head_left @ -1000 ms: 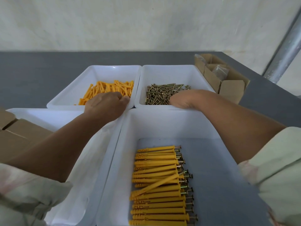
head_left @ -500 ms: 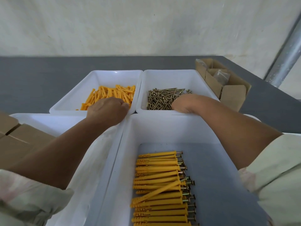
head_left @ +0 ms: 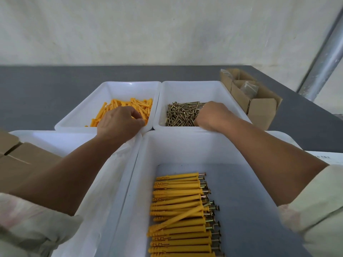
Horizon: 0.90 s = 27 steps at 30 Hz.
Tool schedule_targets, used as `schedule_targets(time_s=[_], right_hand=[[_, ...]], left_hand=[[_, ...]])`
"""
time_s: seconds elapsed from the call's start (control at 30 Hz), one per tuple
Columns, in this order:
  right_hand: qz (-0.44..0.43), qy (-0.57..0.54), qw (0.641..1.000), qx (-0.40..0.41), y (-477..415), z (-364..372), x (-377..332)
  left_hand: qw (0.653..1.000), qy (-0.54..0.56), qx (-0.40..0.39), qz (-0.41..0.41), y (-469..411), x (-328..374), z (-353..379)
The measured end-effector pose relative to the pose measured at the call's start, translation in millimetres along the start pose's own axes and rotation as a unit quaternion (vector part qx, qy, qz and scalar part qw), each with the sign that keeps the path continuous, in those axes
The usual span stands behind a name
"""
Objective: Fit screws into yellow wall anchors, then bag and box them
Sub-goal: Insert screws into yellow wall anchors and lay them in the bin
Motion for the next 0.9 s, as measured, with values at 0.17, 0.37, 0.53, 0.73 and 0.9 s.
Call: schedule_targets(time_s=[0.17,0.37,0.53,0.73,0.9], right_hand=[[0.007,-0.092,0.995,0.047,10.7,-4.1,4.5],[-0.002,-0.189,0.977,0.1,29.9,-14.2,8.0],[-0.047,-0.295,0.949,0.102,44.1,-18.3,3.5],[-0.069,-0.384,0.919,0.057,60.2,-19.3,-6.9],[-0.091,-0.466,0.88,0.007,71.9,-17.1,-15.9]], left_hand=[[0.999,0.033,0.018,-0.006,2.5,-0.8,-1.8],[0.997,0.073,0.031,0.001,3.3,-0.8,-5.6],[0.982,0.181,0.054,0.011,5.0,0.4,-11.8],[0.924,0.376,-0.005,0.067,15.6,18.3,-14.6],[0.852,0.501,-0.128,0.083,26.3,36.7,-8.3]])
Point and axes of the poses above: each hand's wrist, its own y-axis away from the middle knuckle, its own z-axis out of the palm, x = y × z, the point moved 4 cm from there along -y, towards the middle knuckle, and after that the axes turned 13 degrees about -x, right-handed, at the moved point
